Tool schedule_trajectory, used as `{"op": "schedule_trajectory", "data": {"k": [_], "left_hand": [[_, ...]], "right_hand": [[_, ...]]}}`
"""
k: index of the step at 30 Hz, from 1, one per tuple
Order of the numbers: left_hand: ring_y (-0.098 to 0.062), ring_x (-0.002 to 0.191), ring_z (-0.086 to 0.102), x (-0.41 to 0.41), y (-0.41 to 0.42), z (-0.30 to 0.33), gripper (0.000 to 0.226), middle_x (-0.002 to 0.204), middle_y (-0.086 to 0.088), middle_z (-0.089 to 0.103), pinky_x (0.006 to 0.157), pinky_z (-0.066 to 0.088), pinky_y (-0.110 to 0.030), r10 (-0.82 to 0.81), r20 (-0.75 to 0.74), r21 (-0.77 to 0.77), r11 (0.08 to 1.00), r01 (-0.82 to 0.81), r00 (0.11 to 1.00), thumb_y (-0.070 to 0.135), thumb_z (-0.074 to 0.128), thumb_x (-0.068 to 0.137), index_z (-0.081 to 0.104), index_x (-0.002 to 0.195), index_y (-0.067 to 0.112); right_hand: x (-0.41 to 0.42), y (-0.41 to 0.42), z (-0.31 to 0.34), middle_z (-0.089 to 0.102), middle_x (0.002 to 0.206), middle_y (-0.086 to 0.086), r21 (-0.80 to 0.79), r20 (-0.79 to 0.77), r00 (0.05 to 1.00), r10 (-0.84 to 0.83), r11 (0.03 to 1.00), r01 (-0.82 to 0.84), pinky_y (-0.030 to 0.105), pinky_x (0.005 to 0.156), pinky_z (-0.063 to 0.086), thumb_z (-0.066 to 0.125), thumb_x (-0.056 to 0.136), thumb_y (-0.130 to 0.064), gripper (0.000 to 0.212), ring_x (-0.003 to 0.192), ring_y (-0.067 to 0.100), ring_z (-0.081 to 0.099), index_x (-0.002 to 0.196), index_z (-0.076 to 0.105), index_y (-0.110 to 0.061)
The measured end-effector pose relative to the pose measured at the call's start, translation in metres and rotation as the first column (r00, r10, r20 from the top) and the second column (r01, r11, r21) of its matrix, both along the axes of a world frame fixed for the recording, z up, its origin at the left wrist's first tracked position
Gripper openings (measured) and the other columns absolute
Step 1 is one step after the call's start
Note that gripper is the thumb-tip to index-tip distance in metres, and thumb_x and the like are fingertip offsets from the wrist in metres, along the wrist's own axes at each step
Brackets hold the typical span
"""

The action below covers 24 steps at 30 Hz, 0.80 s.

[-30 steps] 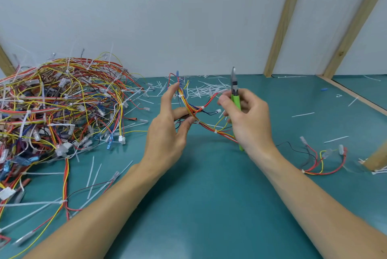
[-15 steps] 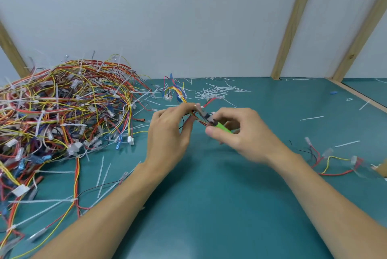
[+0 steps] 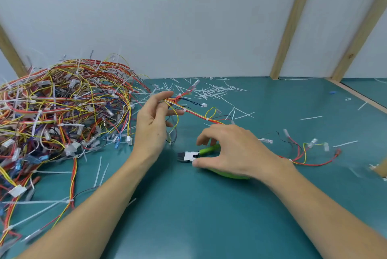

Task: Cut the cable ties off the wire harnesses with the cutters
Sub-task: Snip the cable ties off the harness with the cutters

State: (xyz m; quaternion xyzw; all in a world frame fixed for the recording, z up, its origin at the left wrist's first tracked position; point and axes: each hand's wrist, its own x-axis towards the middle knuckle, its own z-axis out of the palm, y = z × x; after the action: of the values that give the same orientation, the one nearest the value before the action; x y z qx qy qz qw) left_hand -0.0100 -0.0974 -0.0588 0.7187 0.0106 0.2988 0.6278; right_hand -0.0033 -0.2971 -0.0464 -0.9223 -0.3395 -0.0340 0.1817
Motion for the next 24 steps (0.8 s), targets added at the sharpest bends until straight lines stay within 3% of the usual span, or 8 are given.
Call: {"op": "schedule_trajectory", "data": {"k": [3,5,10,14,17,19,22,24], "left_hand": [[-0.013,0.086,0.073,-0.006,-0.008,-0.003,0.020,0.086,-0.008,0.076,0.073,0.049,-0.033,-0.094,0.003,0.103,0.990,0.093,0.996,0.007,0.049,0.104,0.055,0.121,0.017],[-0.015,0.086,0.072,-0.010,-0.015,-0.004,0.019,0.089,-0.002,0.077,0.078,0.051,-0.033,-0.159,0.019,0.207,0.967,0.152,0.987,0.014,0.056,0.102,0.052,0.120,0.018],[-0.008,0.082,0.066,-0.016,-0.029,-0.006,0.034,0.083,0.018,0.074,0.082,0.047,-0.021,-0.132,0.076,0.458,0.885,0.084,0.988,0.025,0.068,0.095,0.048,0.122,0.022],[0.000,0.094,0.067,-0.016,-0.024,-0.003,0.043,0.085,0.022,0.074,0.082,0.042,-0.011,-0.065,0.107,0.412,0.911,0.015,0.992,0.025,0.073,0.092,0.048,0.126,0.023],[-0.007,0.094,0.070,-0.017,-0.025,0.001,0.027,0.088,0.015,0.076,0.085,0.047,-0.022,-0.048,0.191,0.342,0.939,-0.021,0.980,0.023,0.058,0.100,0.049,0.126,0.021],[-0.013,0.094,0.067,-0.014,-0.019,0.003,0.026,0.091,0.009,0.073,0.086,0.047,-0.027,0.052,0.264,0.251,0.960,-0.121,0.963,0.010,0.051,0.099,0.050,0.124,0.017],[-0.012,0.102,0.062,-0.008,-0.004,0.004,0.039,0.105,0.006,0.068,0.089,0.045,-0.034,0.124,0.179,0.194,0.968,-0.159,0.976,0.002,0.050,0.084,0.053,0.121,0.014],[-0.010,0.102,0.065,-0.008,0.001,0.004,0.036,0.103,0.005,0.072,0.088,0.046,-0.029,0.001,0.065,0.184,0.983,-0.013,0.998,0.007,0.050,0.079,0.062,0.112,0.014]], "right_hand": [[0.002,0.001,0.004,0.065,0.082,-0.020,0.340,0.122,0.982,-0.143,0.936,0.094,0.034,0.075,0.054,0.072,0.084,-0.059,0.028,0.079,0.004,0.062,0.087,0.067,-0.032],[0.004,-0.001,0.009,0.066,0.083,-0.016,0.512,0.212,0.945,-0.248,0.852,0.108,0.034,0.069,0.053,0.073,0.088,-0.044,0.017,0.075,0.006,0.061,0.087,0.064,-0.030],[0.007,-0.004,0.007,0.066,0.092,-0.016,0.434,0.145,0.978,-0.148,0.898,0.072,0.036,0.077,0.055,0.074,0.088,-0.036,0.013,0.082,0.003,0.064,0.098,0.066,-0.034],[0.009,-0.004,0.004,0.066,0.084,-0.017,0.353,0.083,0.994,-0.068,0.935,0.035,0.040,0.073,0.056,0.072,0.089,-0.033,0.023,0.077,0.004,0.065,0.110,0.065,-0.038],[0.010,-0.002,0.002,0.066,0.081,-0.016,0.452,0.126,0.984,-0.124,0.890,0.054,0.042,0.072,0.055,0.066,0.095,-0.024,0.014,0.075,0.009,0.064,0.107,0.069,-0.032],[0.013,-0.003,0.003,0.066,0.081,-0.015,0.550,0.094,0.981,-0.168,0.830,0.089,0.044,0.073,0.055,0.060,0.099,-0.020,0.014,0.075,0.012,0.066,0.103,0.070,-0.029],[0.014,-0.004,0.005,0.067,0.078,-0.013,0.658,0.024,0.986,-0.164,0.745,0.109,0.046,0.072,0.058,0.054,0.103,-0.014,0.020,0.076,0.009,0.070,0.102,0.069,-0.028],[0.013,-0.004,0.006,0.069,0.079,-0.012,0.687,-0.012,0.991,-0.131,0.719,0.103,0.040,0.070,0.060,0.053,0.103,-0.011,0.026,0.078,0.009,0.071,0.101,0.068,-0.033]]}}
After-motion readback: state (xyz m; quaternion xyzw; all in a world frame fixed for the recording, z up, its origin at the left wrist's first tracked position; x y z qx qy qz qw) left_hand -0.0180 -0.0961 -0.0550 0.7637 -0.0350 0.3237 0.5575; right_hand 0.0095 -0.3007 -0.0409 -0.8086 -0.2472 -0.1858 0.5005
